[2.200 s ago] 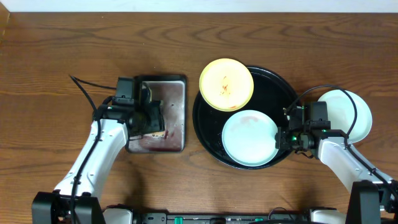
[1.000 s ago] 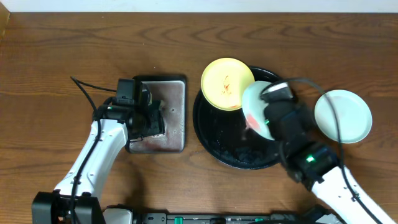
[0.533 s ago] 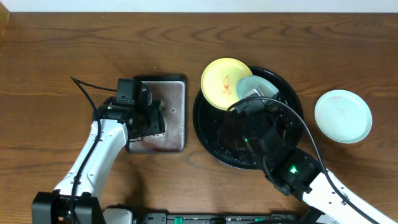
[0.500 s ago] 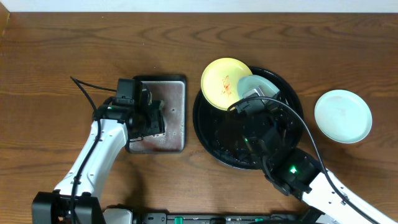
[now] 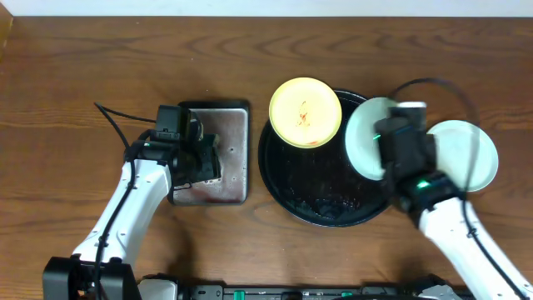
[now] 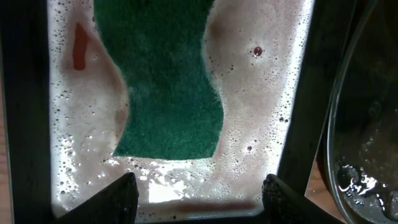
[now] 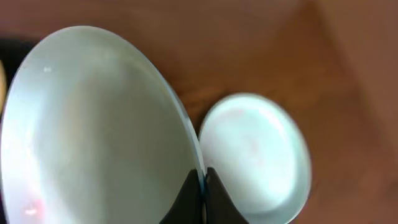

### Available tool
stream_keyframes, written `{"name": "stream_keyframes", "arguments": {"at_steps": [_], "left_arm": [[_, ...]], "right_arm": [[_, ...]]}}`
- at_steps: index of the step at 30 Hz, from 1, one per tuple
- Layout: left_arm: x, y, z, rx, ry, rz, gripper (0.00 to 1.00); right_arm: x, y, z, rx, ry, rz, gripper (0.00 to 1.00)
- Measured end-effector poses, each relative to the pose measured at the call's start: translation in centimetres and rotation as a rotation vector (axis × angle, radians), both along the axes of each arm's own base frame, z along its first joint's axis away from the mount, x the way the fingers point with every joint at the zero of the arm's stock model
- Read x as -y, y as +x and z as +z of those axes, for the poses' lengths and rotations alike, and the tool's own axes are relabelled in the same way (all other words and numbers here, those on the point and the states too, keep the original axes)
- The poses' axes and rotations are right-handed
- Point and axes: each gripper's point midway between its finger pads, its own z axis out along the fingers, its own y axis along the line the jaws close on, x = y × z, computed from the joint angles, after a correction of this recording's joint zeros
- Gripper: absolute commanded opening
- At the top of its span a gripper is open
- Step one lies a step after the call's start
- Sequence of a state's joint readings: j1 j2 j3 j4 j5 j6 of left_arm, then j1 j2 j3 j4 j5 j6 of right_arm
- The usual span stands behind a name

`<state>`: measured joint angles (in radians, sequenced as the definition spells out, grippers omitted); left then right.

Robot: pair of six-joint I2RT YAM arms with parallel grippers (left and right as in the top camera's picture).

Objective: Clean dirty plates on tray and stack at the side
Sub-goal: 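Lift the mint plate with the right gripper and stack it on the right plate, then grip the yellow plate rim with the right gripper and pull it to center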

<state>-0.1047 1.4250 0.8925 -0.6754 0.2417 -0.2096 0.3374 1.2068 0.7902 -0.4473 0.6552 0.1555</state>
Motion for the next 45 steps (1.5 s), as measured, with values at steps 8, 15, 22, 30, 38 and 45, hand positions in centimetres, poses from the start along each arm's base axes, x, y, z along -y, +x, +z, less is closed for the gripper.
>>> {"name": "stream_keyframes", "arguments": {"at_steps": [8, 15, 22, 30, 38, 45], "left_arm": [[0.0, 0.0, 0.0, 0.0, 0.0, 0.0, 0.65], [0.0, 0.0, 0.0, 0.0, 0.0, 0.0, 0.64], [0.0, 0.0, 0.0, 0.0, 0.0, 0.0, 0.65], [0.0, 0.0, 0.0, 0.0, 0.0, 0.0, 0.64], [0.0, 0.0, 0.0, 0.0, 0.0, 0.0, 0.65], [0.0, 0.0, 0.0, 0.0, 0.0, 0.0, 0.65]], "right_arm": [[10.2, -2.0, -3.9, 0.014, 0.467, -0.471, 0.01], [16.5, -5.5, -8.1, -0.009, 0.676, -0.812, 0.01], [18.1, -6.4, -10.4, -0.018, 0.808, -0.911, 0.35], [16.8, -3.5, -9.0, 0.053, 0.948, -0.775, 0.54], [7.6, 3.0, -2.1, 0.116, 1.051, -0.085, 0.61], [-2.1, 3.7, -0.7, -0.106, 0.938, 0.27, 0.8]]}}
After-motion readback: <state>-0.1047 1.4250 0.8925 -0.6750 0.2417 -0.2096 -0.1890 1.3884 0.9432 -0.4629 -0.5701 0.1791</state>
